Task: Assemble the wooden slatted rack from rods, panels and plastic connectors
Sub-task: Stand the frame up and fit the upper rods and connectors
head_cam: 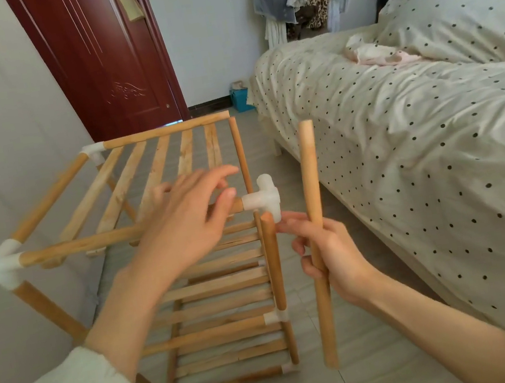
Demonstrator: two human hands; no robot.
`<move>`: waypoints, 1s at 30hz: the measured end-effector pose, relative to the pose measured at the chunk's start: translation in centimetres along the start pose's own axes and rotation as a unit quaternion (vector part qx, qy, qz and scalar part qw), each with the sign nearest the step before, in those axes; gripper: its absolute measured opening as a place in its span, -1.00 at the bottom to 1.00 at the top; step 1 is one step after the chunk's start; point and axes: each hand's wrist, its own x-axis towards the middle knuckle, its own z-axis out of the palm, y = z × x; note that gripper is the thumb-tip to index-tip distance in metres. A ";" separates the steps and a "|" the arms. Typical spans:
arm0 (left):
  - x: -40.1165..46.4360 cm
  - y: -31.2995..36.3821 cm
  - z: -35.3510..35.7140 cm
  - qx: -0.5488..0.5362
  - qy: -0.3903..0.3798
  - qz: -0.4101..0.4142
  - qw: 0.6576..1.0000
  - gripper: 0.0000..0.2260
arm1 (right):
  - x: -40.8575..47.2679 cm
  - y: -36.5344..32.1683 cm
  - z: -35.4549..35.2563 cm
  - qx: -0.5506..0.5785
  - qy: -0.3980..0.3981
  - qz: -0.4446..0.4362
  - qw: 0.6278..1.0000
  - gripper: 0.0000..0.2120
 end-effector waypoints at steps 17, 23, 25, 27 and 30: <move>1.4 2.1 -0.4 0.003 -0.108 0.067 0.992 -0.83 | 0.2 1.8 1.6 0.028 -0.006 -0.039 0.999 -0.75; 1.7 2.1 -0.1 -0.022 -0.090 0.057 0.994 -0.78 | 0.4 2.2 1.7 0.050 -0.005 -0.031 0.998 -0.76; 1.8 1.9 0.1 -0.027 -0.087 0.054 0.994 -0.81 | 0.3 2.4 2.1 0.049 -0.016 -0.029 0.998 -0.81; 1.9 2.0 0.1 -0.024 -0.084 0.056 0.995 -0.79 | 0.3 2.6 2.6 0.052 -0.023 -0.024 0.998 -0.87; 1.9 2.0 0.1 -0.025 -0.099 0.048 0.994 -0.84 | 0.9 2.8 2.6 0.063 -0.022 -0.021 0.998 -0.83</move>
